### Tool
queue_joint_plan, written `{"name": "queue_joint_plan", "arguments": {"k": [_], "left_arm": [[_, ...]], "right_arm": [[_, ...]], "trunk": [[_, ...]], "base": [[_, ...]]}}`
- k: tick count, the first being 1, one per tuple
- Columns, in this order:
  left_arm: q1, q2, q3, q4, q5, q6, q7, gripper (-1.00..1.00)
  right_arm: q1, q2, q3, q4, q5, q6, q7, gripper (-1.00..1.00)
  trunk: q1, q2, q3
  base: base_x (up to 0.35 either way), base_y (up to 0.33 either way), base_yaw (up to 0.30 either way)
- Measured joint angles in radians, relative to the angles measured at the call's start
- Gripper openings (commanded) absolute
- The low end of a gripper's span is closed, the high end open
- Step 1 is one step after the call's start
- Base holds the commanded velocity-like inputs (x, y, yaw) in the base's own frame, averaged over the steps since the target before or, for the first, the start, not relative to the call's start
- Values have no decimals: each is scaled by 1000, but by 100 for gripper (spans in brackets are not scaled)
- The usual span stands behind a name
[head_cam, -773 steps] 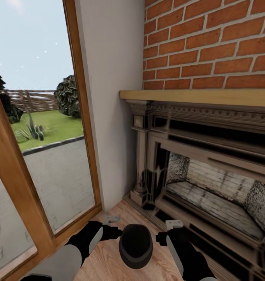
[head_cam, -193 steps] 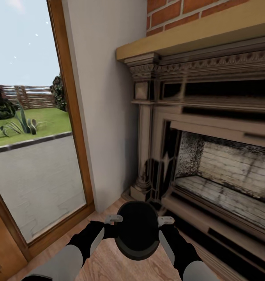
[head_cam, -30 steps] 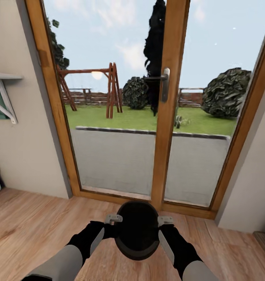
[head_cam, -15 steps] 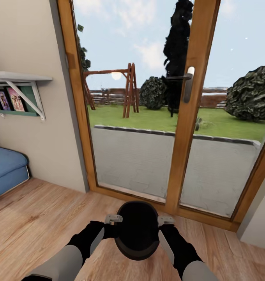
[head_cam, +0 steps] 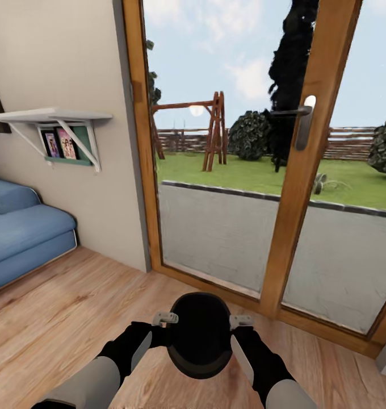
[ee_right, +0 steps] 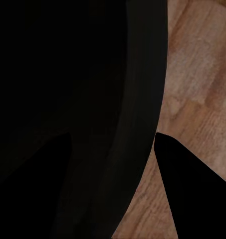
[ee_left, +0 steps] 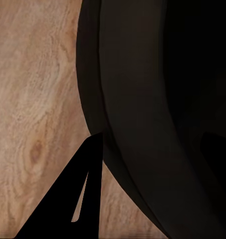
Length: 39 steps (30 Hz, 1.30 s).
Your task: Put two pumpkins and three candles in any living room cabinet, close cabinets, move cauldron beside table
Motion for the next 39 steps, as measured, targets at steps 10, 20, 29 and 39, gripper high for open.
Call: {"name": "queue_joint_plan", "arguments": {"k": [10, 20, 29, 39], "left_arm": [[0, 0, 1, 0, -2, 0, -1, -100], [0, 0, 2, 0, -3, 0, -1, -100], [0, 0, 2, 0, -3, 0, 0, -100], [0, 0, 1, 0, -1, 0, -1, -100]], "right_arm": [[0, 0, 0, 0, 0, 0, 0, -100], [0, 0, 0, 0, 0, 0, 0, -100], [0, 0, 0, 0, 0, 0, 0, -100], [0, 1, -1, 0, 1, 0, 0, -100]], "trunk": [[0, 0, 0], [0, 0, 0], [0, 0, 0], [0, 0, 0]], "base": [[-30, -155, 289], [-1, -24, 289], [-75, -1, 289], [-198, 0, 289]]}}
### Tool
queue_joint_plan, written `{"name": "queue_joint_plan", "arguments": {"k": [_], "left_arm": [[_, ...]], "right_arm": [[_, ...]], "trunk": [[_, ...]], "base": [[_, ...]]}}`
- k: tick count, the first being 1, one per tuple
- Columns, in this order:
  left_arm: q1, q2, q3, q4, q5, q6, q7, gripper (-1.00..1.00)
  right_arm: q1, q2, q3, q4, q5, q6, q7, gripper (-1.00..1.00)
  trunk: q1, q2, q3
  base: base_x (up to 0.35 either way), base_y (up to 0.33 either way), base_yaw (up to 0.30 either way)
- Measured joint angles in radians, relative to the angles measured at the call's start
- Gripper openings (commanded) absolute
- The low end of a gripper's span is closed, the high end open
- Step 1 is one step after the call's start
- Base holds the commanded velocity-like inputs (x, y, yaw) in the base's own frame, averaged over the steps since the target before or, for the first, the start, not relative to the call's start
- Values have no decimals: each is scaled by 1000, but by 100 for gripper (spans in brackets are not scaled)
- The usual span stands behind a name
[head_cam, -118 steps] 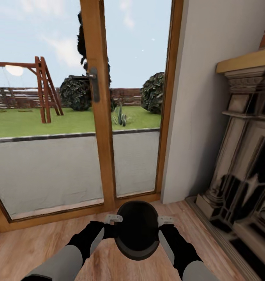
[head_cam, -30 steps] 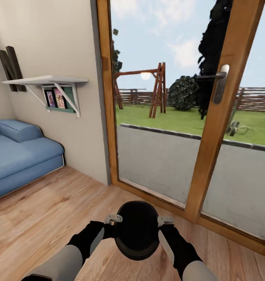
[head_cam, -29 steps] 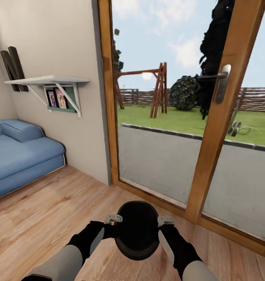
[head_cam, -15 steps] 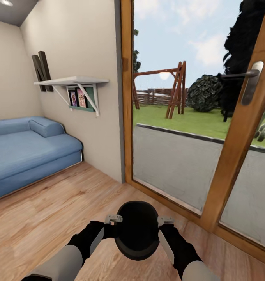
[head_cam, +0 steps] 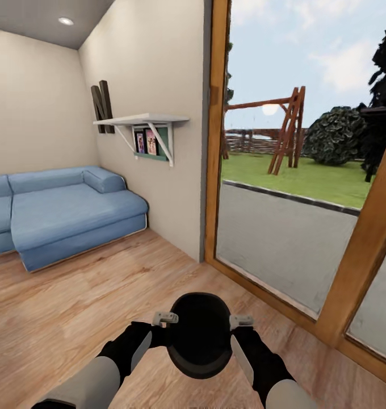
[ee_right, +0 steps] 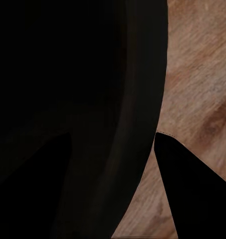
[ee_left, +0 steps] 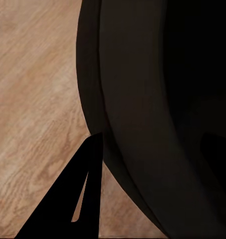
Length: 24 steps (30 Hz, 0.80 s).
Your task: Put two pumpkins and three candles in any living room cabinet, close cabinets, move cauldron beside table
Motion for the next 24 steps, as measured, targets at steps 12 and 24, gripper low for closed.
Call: {"name": "queue_joint_plan", "arguments": {"k": [12, 24], "left_arm": [[0, -1, 1, 0, -1, 0, 1, -100], [0, -1, 1, 1, -1, 0, 0, -100]], "right_arm": [[0, 0, -2, -1, 2, 1, 1, -100], [0, 0, -2, -1, 2, 1, 1, -100]], "trunk": [[0, 0, 0], [0, 0, 0]], "base": [[-216, 0, 129], [-217, 0, 3]]}}
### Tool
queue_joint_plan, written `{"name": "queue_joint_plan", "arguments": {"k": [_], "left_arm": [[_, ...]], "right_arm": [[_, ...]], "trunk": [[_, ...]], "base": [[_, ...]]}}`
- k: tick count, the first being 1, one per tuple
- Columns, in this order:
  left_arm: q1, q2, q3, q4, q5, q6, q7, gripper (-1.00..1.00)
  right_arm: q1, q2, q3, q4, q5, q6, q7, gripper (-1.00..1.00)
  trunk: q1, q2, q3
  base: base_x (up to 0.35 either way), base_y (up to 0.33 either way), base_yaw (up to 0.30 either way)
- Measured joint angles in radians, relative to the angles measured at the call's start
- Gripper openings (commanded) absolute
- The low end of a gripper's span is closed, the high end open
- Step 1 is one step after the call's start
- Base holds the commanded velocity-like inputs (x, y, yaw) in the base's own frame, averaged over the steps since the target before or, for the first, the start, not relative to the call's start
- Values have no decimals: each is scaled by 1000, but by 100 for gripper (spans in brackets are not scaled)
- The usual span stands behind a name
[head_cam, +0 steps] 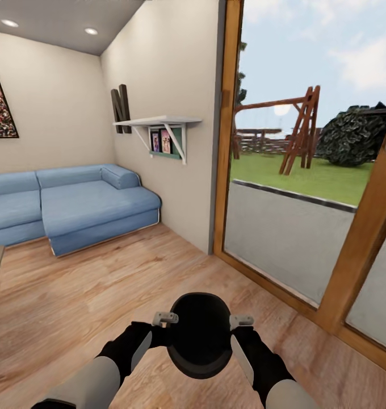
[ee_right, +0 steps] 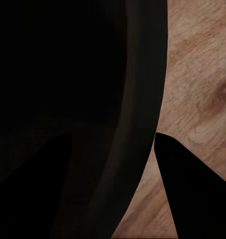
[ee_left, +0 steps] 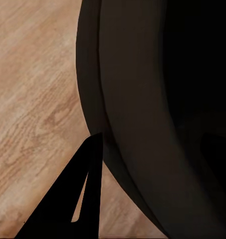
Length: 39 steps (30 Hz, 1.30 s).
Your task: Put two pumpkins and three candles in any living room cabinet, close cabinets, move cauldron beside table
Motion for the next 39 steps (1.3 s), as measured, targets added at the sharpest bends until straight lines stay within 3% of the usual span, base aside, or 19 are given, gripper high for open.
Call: {"name": "queue_joint_plan", "arguments": {"k": [12, 39], "left_arm": [[0, 0, 1, -1, -1, 0, 0, -100], [0, 1, -1, -2, 1, 1, 0, -100]], "right_arm": [[0, 0, 0, 0, 0, 0, 0, -100], [0, 0, 1, 0, -1, 0, -1, -100]], "trunk": [[0, 0, 0], [0, 0, 0]], "base": [[-88, 0, 53], [-1, 0, 271]]}}
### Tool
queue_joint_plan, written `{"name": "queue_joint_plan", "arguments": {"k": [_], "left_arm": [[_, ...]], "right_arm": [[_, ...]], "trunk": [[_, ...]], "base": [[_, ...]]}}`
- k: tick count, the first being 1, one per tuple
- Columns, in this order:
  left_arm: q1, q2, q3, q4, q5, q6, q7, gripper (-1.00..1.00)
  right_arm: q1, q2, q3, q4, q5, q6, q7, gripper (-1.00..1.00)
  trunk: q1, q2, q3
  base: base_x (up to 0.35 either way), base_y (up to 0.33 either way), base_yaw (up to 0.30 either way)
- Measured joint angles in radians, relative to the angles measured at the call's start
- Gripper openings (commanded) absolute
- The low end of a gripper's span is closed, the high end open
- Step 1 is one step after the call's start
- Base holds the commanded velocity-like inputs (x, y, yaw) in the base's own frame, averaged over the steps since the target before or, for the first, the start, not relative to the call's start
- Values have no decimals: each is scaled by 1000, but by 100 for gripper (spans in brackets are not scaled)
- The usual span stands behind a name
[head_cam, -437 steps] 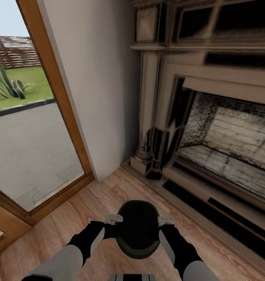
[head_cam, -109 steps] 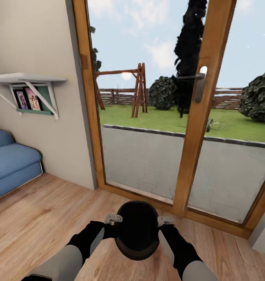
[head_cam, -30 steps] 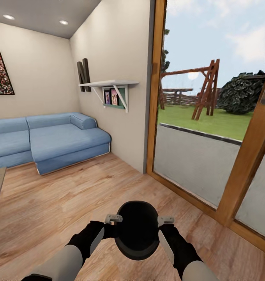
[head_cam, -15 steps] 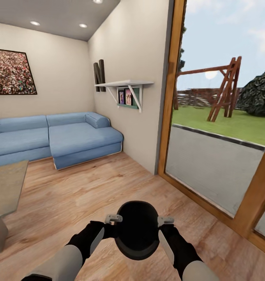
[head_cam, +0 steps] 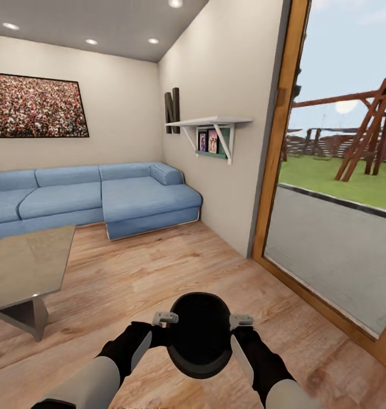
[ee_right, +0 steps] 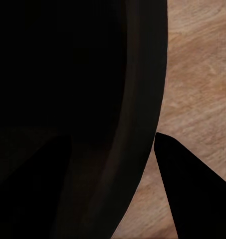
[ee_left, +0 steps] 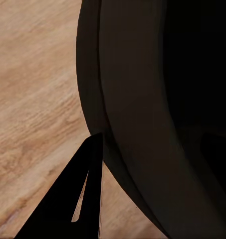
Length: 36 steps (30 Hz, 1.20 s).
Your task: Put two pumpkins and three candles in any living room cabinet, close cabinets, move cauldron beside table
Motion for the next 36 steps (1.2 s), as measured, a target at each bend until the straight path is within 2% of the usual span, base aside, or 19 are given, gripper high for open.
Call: {"name": "queue_joint_plan", "arguments": {"k": [36], "left_arm": [[0, 0, 1, 0, -1, 0, 0, -100]], "right_arm": [[0, 0, 0, 0, 0, 0, 1, -100]], "trunk": [[0, 0, 0]], "base": [[0, 0, 282]]}}
